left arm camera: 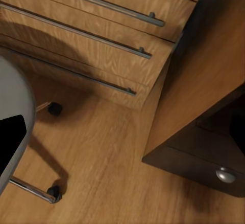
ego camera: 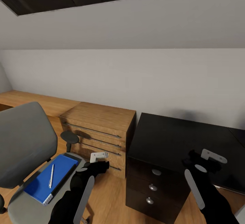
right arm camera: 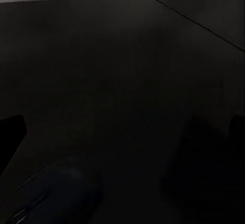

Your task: In the bedroom, organize the workspace by keeping the computer under the desk, ensuring the monitor is on the desk, placing the keyboard on the desk next to the monitor, placing the mouse on the desk next to the keyboard, moving the folder from the swivel chair onto the desk next to the mouse, stacking the notebook on top of the folder with the pen on top of the notebook, and positioning the swivel chair next to the desk.

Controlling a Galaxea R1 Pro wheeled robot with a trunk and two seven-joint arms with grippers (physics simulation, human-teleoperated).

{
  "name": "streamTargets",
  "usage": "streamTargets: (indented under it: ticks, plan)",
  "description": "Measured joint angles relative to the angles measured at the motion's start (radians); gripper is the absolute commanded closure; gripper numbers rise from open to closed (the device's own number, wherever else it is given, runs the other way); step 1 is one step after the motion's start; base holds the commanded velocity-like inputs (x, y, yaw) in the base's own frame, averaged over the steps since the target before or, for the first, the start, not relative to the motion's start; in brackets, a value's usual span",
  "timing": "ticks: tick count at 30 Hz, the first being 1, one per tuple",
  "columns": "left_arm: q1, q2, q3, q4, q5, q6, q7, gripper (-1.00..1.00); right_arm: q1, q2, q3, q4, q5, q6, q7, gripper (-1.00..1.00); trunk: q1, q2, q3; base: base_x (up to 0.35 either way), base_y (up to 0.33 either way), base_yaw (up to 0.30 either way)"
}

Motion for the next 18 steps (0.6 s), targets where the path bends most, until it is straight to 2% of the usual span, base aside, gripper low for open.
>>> streamTargets:
  ticks: [4,8,14,16,18]
  plan:
    - [0.0,0.0,0.0,0.0,0.0,-0.004,0.0,-1.0,-0.011,0.0,0.005,0.035,0.03,-0.019,0.002,-1.0,0.0,0.0,0.0,0.0,0.0,0.0]
    - [0.0,0.0,0.0,0.001,0.0,-0.005,0.0,-1.0,-0.017,0.001,0.069,0.046,0.038,-0.056,0.004,-1.0,0.0,0.0,0.0,0.0,0.0,0.0]
    - [0.0,0.0,0.0,0.003,0.001,-0.006,0.0,-1.0,-0.018,0.002,0.098,0.049,0.035,-0.142,0.005,-1.0,0.0,0.0,0.0,0.0,0.0,0.0]
    - [0.0,0.0,-0.001,0.003,0.001,-0.005,0.0,-1.0,-0.02,0.002,0.103,0.049,0.034,-0.117,0.004,-1.0,0.0,0.0,0.0,0.0,0.0,0.0]
    - [0.0,0.0,-0.001,0.003,0.001,-0.005,0.0,-1.0,-0.029,0.002,0.105,0.048,0.033,-0.043,0.005,-1.0,0.0,0.0,0.0,0.0,0.0,0.0]
